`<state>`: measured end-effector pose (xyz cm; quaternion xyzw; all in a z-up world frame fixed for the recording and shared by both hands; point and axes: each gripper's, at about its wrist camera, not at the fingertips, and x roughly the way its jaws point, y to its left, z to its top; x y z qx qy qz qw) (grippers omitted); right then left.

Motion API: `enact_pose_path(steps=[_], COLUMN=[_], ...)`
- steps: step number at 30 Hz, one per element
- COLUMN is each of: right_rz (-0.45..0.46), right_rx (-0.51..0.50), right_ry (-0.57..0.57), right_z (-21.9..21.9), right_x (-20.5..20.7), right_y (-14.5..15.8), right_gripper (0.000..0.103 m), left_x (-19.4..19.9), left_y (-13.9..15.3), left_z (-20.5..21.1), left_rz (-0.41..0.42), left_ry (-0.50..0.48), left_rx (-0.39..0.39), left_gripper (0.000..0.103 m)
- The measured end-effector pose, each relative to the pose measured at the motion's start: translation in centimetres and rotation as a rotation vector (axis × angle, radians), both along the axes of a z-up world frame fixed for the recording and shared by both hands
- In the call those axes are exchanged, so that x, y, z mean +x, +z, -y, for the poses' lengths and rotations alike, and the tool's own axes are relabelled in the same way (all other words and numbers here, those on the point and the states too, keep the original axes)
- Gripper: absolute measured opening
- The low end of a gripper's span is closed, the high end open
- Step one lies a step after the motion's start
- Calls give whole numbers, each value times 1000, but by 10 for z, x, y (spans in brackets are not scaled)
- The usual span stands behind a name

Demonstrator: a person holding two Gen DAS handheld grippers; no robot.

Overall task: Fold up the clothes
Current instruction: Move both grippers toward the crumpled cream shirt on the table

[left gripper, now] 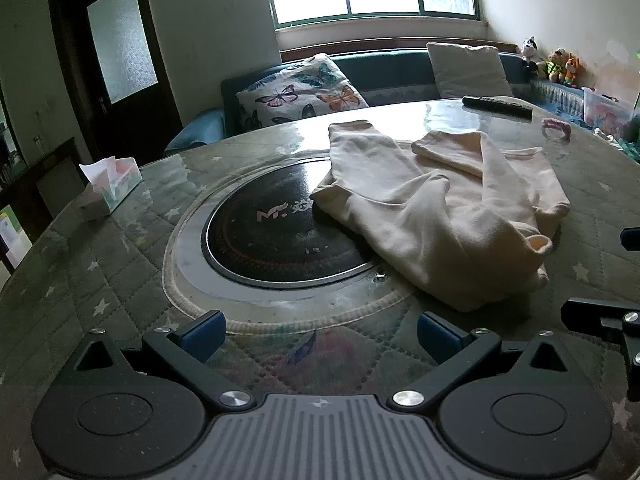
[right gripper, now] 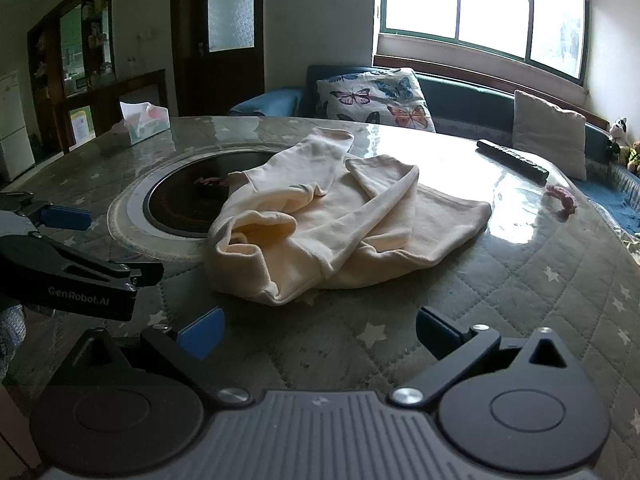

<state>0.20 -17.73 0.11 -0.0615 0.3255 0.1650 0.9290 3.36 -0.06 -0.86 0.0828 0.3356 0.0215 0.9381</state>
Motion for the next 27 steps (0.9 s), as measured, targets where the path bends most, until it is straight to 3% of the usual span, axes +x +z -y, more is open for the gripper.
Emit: enact_pose_path(steps=[27], right_rz=[-8], right_rx=[2], right_ry=[7], right_z=[4], right_x=[34], right_y=[10], right_gripper=[102], left_x=[35], left_y=[7], left_z=[-11], left_rz=[-9], left_ry=[15], left_rx=[16], left_gripper=[103])
